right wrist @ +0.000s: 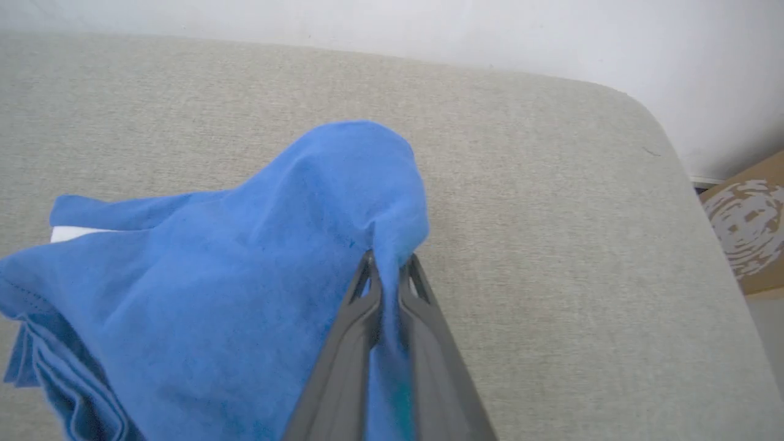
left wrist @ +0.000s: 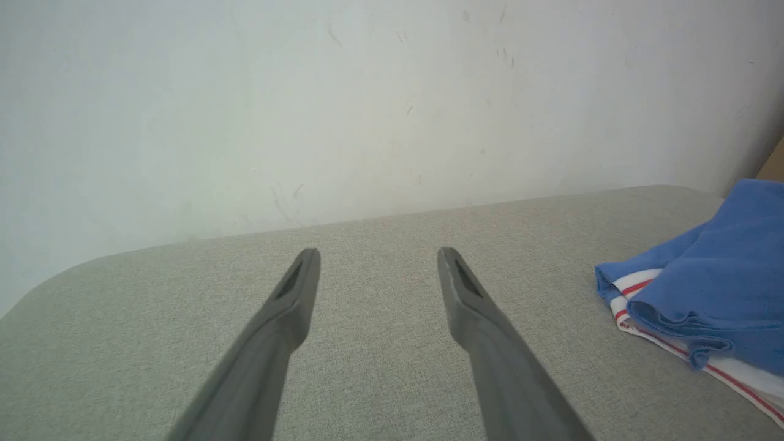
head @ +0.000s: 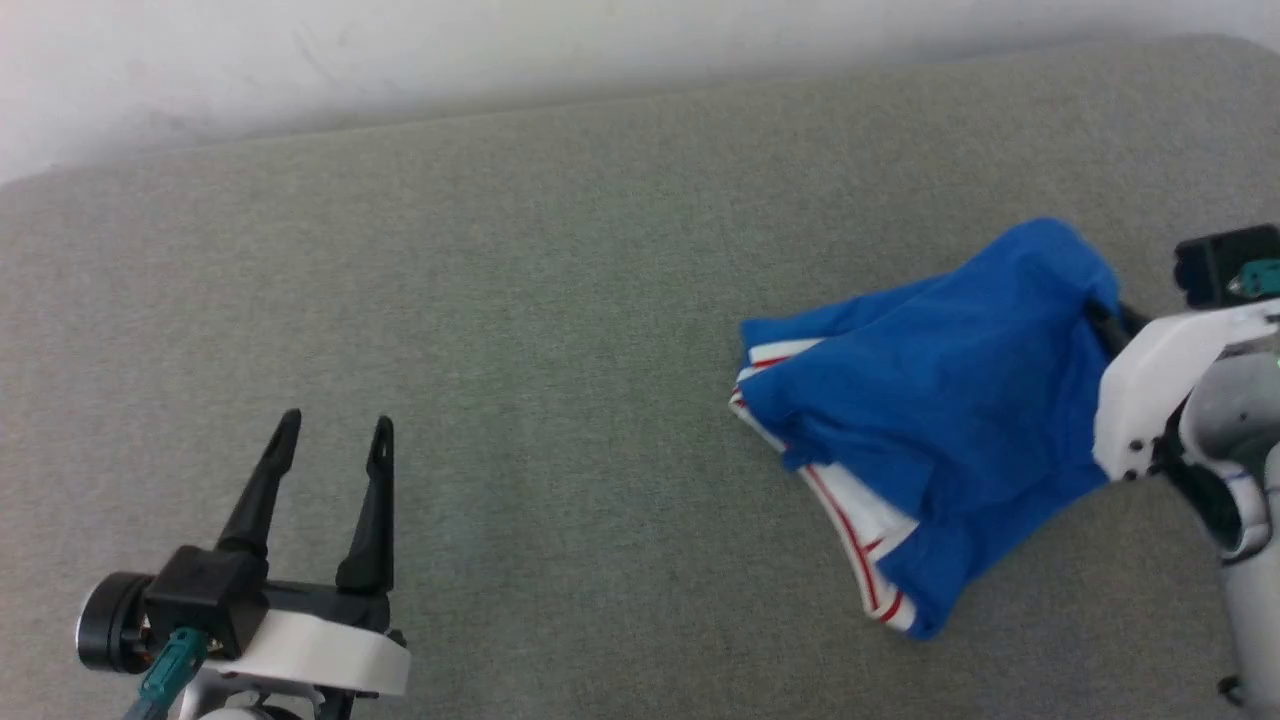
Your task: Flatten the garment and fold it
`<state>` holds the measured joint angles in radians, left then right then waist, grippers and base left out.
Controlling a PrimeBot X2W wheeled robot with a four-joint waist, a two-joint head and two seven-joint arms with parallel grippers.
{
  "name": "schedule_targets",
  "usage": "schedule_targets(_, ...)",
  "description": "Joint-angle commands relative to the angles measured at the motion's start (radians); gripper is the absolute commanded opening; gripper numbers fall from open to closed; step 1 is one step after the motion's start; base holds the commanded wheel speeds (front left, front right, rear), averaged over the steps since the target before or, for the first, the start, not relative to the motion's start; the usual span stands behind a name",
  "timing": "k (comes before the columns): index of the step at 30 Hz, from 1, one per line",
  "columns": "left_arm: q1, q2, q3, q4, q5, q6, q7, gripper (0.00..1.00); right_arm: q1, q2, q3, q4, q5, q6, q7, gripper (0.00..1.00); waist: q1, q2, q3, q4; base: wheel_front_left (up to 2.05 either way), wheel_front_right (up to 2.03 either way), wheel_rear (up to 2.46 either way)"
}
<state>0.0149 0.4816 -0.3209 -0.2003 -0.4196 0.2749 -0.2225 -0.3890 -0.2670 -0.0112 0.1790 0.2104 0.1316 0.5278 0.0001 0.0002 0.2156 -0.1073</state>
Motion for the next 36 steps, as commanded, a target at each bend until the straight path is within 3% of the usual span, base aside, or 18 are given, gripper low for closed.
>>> schedule_targets(1, -0.021, 0.009, 0.004, -0.011, 0.014, 0.001, 0.004, 1.0, -0.035, -0.021, -0.001, 0.009, -0.013, -0.001, 0.002, 0.0, -0.0001, -0.0002, 0.051, -0.045, 0.0, 0.0, 0.0)
schedule_targets(16, -0.134, 0.057, -0.006, -0.11, 0.076, -0.005, 0.051, 1.0, -0.193, -0.272, -0.098, 0.037, -0.148, -0.001, 0.022, 0.0, -0.0001, -0.0002, 0.248, -0.076, 0.0, 0.0, 0.0)
schedule_targets(36, -0.206, 0.077, -0.004, -0.157, 0.147, -0.007, -0.009, 1.0, -0.229, -0.297, -0.189, 0.141, -0.317, -0.001, -0.062, 0.0, -0.0001, -0.0002, 0.387, -0.054, 0.0, 0.0, 0.0)
